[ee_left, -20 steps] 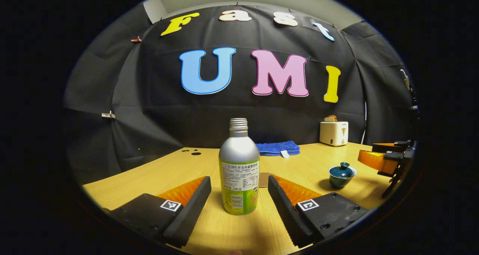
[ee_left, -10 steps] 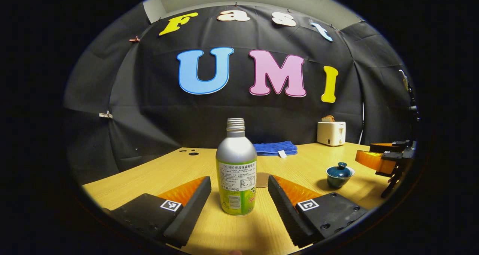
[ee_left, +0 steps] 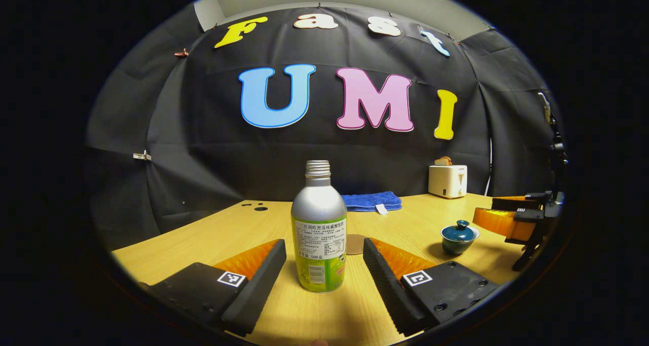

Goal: Open the teacup lid with one hand, grasp the water bottle and pour water into the teacup with the other hand; after pouring, place the water bottle on the coaster and then close the teacup lid.

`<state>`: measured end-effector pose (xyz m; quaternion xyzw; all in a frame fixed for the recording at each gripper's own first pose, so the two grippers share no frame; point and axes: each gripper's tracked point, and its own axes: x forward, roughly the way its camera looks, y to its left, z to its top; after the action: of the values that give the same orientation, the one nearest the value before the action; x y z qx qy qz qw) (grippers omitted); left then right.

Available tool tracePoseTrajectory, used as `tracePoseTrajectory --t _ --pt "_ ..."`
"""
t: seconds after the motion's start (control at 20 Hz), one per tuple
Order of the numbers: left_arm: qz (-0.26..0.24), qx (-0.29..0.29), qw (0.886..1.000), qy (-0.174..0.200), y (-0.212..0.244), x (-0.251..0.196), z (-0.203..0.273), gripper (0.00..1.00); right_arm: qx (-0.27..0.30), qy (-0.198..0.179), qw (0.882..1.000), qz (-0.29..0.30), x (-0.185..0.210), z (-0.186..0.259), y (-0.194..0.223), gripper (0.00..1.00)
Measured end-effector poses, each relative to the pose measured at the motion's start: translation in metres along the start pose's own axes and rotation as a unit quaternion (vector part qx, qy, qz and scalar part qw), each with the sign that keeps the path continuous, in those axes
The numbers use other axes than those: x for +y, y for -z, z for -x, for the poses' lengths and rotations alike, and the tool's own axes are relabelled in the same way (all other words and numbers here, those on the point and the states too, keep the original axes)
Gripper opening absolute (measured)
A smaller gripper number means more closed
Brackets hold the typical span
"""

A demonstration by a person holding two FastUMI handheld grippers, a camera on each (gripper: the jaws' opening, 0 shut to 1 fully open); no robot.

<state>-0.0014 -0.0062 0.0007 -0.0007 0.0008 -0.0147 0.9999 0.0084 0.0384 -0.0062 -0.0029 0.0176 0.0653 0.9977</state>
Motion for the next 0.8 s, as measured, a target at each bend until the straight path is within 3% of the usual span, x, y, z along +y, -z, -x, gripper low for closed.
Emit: tracePoseTrajectory --t 0.2,0.55,0.65,0.8 --pt "0.000 0.000 1.000 0.000 0.000 0.001 -0.001 0.96 0.051 -0.011 0.999 0.007 0.008 -0.021 0.016 0.98" --pt "-0.001 -0.001 1.000 0.002 0.001 0.000 -0.001 0.96 0.074 0.005 0.997 0.004 0.004 -0.047 0.021 0.98" --pt "-0.001 -0.001 1.000 0.004 0.000 0.000 -0.001 0.96 0.084 0.006 0.996 0.008 0.005 -0.050 0.024 0.94" --pt "-0.001 -0.001 1.000 0.004 0.000 0.001 -0.002 0.96 0.090 0.000 0.996 0.015 0.007 -0.051 0.026 0.76"
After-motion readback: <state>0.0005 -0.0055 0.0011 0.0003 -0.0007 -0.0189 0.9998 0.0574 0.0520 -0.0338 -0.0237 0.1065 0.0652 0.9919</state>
